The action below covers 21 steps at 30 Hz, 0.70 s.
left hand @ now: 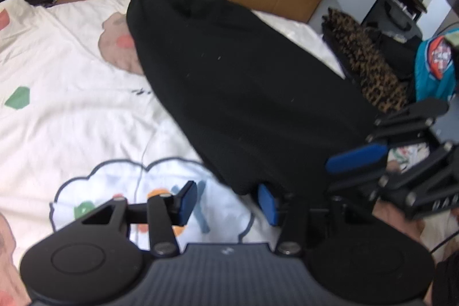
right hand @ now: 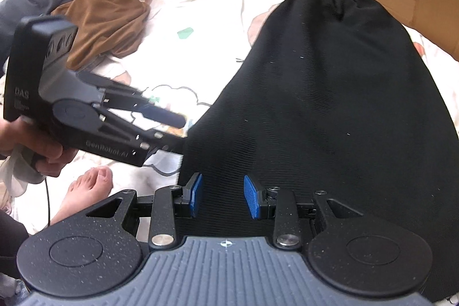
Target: Fold clothes
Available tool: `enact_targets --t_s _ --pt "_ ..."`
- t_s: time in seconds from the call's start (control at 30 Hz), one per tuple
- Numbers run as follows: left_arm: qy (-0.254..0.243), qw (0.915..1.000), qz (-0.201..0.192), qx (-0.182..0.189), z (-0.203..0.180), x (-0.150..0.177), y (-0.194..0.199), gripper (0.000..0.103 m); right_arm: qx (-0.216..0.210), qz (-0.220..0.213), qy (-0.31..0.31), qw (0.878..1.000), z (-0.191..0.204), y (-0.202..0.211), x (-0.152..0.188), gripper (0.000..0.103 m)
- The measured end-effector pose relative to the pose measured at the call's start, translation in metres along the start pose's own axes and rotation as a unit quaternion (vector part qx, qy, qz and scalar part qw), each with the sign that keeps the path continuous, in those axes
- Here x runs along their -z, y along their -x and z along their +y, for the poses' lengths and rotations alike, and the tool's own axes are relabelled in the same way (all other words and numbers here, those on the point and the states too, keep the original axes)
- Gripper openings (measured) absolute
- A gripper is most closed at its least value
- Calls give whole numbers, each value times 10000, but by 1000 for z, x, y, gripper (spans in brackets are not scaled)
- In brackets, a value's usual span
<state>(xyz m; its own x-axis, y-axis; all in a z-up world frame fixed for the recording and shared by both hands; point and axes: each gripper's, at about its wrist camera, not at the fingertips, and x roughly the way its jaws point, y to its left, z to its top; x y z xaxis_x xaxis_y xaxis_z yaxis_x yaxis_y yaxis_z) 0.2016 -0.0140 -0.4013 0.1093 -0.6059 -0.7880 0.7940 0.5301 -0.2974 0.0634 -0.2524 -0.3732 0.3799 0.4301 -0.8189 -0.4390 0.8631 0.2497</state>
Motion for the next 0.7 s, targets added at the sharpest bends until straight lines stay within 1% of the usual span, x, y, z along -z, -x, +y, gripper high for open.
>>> enact_targets --t_s 0.1,0.3,0.4,0.43,0.47,0.5,0.57,0.7 --pt "109 9999 -37 103 1 -6 -2 50 -57 19 51 10000 4 -3 -2 39" --pt "139 9995 -112 272 -8 -16 -12 50 -98 120 142 9998 14 -14 -4 39" --pt "121 9995 -118 282 -11 -20 -18 50 7 182 189 9997 15 -19 -2 39" --pt "101 9995 -126 279 -12 -21 -19 50 50 206 201 9996 14 -20 -1 28" --pt "77 9995 -134 281 -13 -22 -19 50 94 231 213 9995 13 -20 1 9" --pt "55 9995 -131 282 -14 -22 -19 51 131 242 189 9994 10 -20 1 4" --pt "11 9996 -98 269 -14 -20 -19 55 203 181 68 9996 3 -15 2 2" --pt "-23 9999 107 130 -10 -10 -23 58 320 56 -151 9994 -10 -9 0 1"
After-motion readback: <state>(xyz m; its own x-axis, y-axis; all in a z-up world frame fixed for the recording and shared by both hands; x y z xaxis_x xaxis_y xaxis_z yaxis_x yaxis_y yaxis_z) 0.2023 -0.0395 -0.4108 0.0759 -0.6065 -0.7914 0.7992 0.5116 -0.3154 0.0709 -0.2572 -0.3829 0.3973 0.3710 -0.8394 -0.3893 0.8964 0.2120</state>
